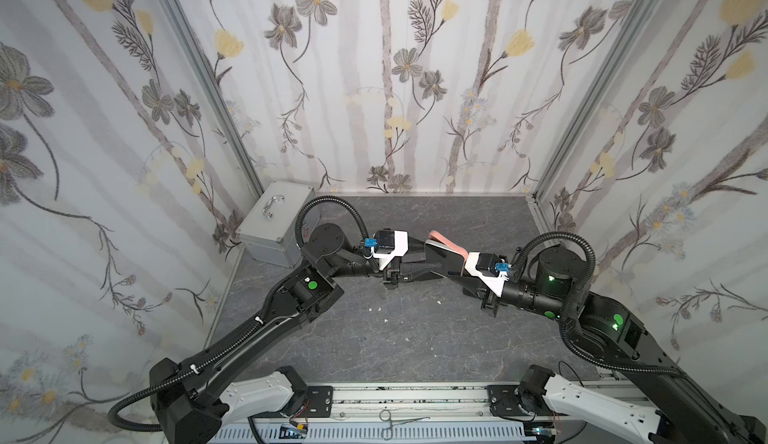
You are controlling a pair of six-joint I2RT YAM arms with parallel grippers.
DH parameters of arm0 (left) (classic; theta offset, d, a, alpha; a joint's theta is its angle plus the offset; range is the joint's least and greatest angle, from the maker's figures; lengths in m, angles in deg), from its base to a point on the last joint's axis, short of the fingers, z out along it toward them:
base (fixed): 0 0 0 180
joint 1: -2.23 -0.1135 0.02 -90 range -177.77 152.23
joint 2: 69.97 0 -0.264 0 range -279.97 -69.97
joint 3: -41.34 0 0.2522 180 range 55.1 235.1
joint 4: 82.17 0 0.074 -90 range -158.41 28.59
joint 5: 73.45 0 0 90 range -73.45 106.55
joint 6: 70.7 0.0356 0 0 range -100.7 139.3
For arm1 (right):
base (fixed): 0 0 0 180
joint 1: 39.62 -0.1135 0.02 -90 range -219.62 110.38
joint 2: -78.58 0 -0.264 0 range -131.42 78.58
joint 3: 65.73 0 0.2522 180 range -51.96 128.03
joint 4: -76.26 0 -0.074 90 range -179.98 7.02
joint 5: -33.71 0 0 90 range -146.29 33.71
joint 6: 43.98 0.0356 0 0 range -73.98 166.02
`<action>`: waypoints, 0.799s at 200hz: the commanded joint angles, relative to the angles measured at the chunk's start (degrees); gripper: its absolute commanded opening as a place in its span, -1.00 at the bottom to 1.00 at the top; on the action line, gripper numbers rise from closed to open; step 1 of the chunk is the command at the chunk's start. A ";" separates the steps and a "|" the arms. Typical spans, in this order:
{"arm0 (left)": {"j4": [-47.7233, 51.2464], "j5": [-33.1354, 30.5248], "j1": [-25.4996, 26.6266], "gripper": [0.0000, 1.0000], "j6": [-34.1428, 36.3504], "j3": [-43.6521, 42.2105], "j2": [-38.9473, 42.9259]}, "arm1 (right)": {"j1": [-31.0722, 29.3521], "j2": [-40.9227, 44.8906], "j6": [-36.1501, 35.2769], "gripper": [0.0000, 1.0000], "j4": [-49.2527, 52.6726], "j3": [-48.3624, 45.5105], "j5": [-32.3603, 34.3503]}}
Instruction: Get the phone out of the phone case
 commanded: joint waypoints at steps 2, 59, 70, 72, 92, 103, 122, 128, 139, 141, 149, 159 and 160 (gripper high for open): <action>-3.03 8.30 0.26 -0.32 -6.28 -1.91 -0.43 | 0.52 0.49 1.17 -1.00 -16.51 -0.81 -13.25; -6.03 8.96 1.18 -0.43 -8.50 -2.28 -1.09 | 3.34 0.42 5.83 -1.00 -23.39 -2.40 -17.03; -6.17 8.58 1.16 -0.48 -8.49 -2.52 -0.87 | 3.57 0.71 6.57 -1.00 -24.41 -2.99 -16.93; -6.21 8.54 1.25 -0.50 -8.51 -2.53 -0.83 | 3.61 0.81 6.64 -1.00 -24.53 -3.04 -16.91; -6.51 7.60 1.19 -0.66 -8.35 -2.91 -0.32 | 3.97 1.36 7.27 -1.00 -24.98 -3.91 -16.18; -6.59 7.25 1.14 -0.73 -8.19 -3.00 -0.12 | 4.06 1.65 7.39 -1.00 -24.97 -4.46 -15.83; -6.65 6.90 1.18 -0.86 -7.98 -2.95 -0.03 | 4.24 2.04 7.75 -1.00 -24.68 -4.98 -15.05; -6.68 6.74 1.20 -0.91 -7.91 -2.96 -0.03 | 4.24 2.09 7.75 -1.00 -24.50 -5.12 -14.82; -6.69 6.17 1.07 -1.00 -7.74 -3.11 0.05 | 4.20 2.14 7.68 -1.00 -23.99 -5.20 -14.27; -6.69 6.10 1.05 -1.00 -7.75 -3.10 0.10 | 4.23 2.07 7.67 -1.00 -23.83 -5.20 -14.20; -6.66 5.26 0.91 -1.00 -7.54 -3.18 0.30 | 4.32 2.04 7.56 -1.00 -23.00 -5.32 -13.85; -6.65 3.92 0.58 -1.00 -7.33 -3.48 0.81 | 4.63 1.97 7.51 -0.94 -21.42 -5.35 -13.31; -6.62 3.78 0.46 -1.00 -7.33 -3.51 0.87 | 4.65 1.96 7.50 -0.91 -21.27 -5.41 -13.24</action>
